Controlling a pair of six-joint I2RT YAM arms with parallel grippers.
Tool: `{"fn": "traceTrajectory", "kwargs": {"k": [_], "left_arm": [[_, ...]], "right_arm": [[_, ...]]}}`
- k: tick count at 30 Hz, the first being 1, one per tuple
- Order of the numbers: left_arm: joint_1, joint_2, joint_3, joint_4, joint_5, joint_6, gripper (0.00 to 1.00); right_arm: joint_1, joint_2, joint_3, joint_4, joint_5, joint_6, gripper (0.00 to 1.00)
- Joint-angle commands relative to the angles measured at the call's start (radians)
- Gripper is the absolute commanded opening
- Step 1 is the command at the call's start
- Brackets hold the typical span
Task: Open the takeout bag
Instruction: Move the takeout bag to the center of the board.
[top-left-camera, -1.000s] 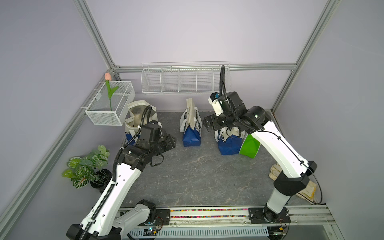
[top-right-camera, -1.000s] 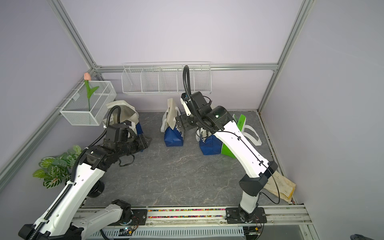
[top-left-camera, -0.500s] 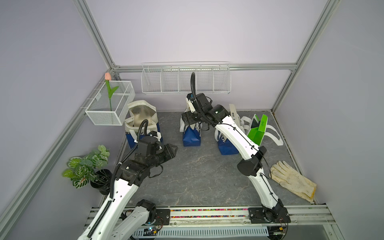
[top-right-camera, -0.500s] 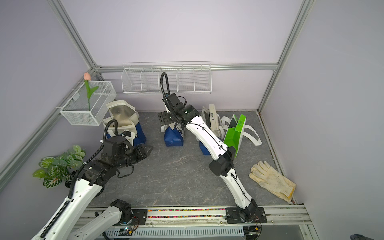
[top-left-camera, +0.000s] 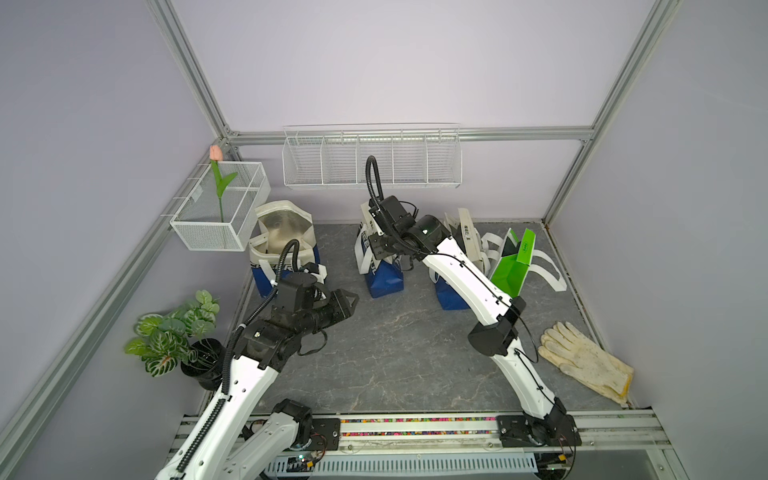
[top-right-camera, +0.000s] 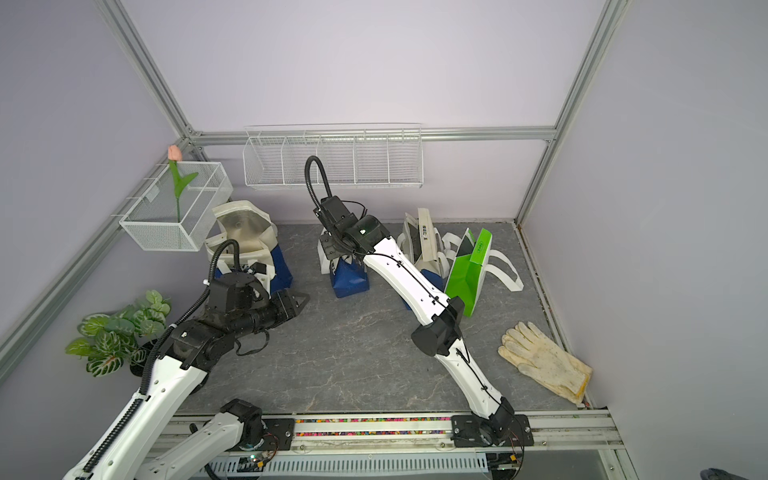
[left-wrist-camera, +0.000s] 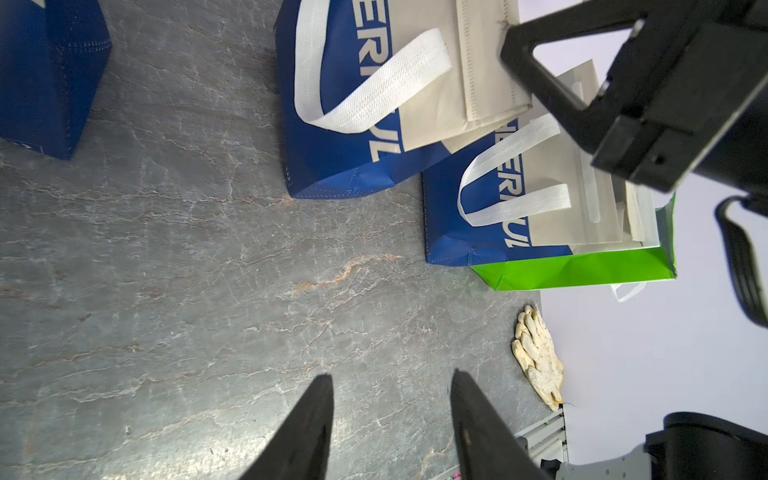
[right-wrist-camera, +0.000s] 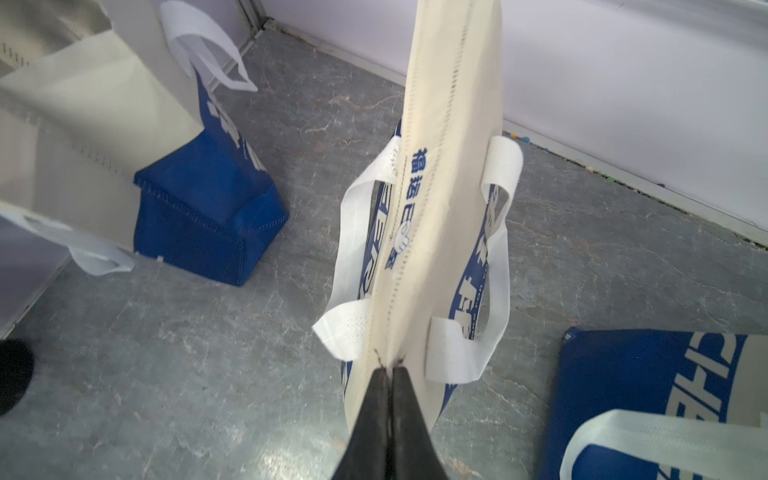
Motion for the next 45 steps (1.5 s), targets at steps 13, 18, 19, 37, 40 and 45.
{"fn": "traceTrajectory", "kwargs": {"k": [13,18,19,37,40,45], "left_arm": [[0.007,0.008,0.083,0.058,-0.001,-0.05,0.49],[0.007,0.008,0.023,0.131,0.048,-0.105,0.51],[0.007,0.007,0.006,0.159,0.069,-0.129,0.53],[-0.085,0.116,-0.249,0.801,0.269,-0.476,0.61],[-0.085,0.113,-0.235,0.814,0.259,-0.476,0.61],[-0.085,0.106,-0.211,0.803,0.242,-0.459,0.61]], "right_arm": [[0.139,-0.692,-0.978,0.365,-0.049,0.003,0.07],[0.118,-0.977,-1.332,0.576,-0.097,0.032,0.08],[0.112,-1.005,-1.366,0.588,-0.119,0.039,0.09],[0.094,-1.125,-1.615,0.563,-0.132,0.166,0.78],[0.075,-1.129,-1.6,0.563,-0.162,0.164,0.78],[0.014,-1.088,-1.521,0.568,-0.248,0.139,0.78]]}}
